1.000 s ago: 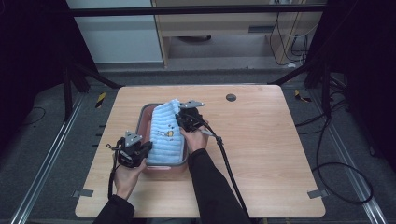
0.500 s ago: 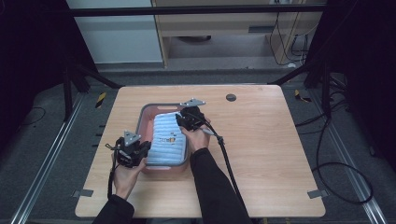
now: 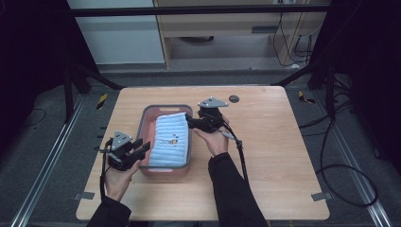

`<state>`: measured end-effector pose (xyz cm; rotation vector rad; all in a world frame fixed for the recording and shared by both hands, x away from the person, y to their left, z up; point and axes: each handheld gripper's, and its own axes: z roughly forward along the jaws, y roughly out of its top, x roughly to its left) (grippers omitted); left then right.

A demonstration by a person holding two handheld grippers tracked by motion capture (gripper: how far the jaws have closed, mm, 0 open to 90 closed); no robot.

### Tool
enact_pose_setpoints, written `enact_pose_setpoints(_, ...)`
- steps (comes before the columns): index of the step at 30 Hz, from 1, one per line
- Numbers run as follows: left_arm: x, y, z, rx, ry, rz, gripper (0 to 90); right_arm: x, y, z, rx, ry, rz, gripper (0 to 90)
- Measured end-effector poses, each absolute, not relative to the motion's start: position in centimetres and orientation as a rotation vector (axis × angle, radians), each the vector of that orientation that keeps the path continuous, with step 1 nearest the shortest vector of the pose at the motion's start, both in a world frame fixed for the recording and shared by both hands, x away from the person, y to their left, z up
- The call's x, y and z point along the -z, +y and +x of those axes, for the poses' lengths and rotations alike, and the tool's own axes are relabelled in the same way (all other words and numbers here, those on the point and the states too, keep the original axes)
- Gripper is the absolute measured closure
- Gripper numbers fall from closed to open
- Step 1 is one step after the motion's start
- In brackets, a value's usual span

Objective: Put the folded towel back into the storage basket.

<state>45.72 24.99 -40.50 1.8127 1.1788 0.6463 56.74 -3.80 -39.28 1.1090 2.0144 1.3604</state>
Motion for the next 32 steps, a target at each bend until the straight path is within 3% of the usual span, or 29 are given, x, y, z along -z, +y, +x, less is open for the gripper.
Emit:
enact_pose_setpoints(18,40.7,25.5,45.6,-0.697,1.113,1.856,34.6,40.9,-15.1,51.9,-1.318,1.955,1.194,23.5)
enact_pose_setpoints(32,40.8,27.0,45.2,-0.715,1.100,1.847,27.4,42.8,-21.3,48.7,-1.281,1.925,1.259,21.3)
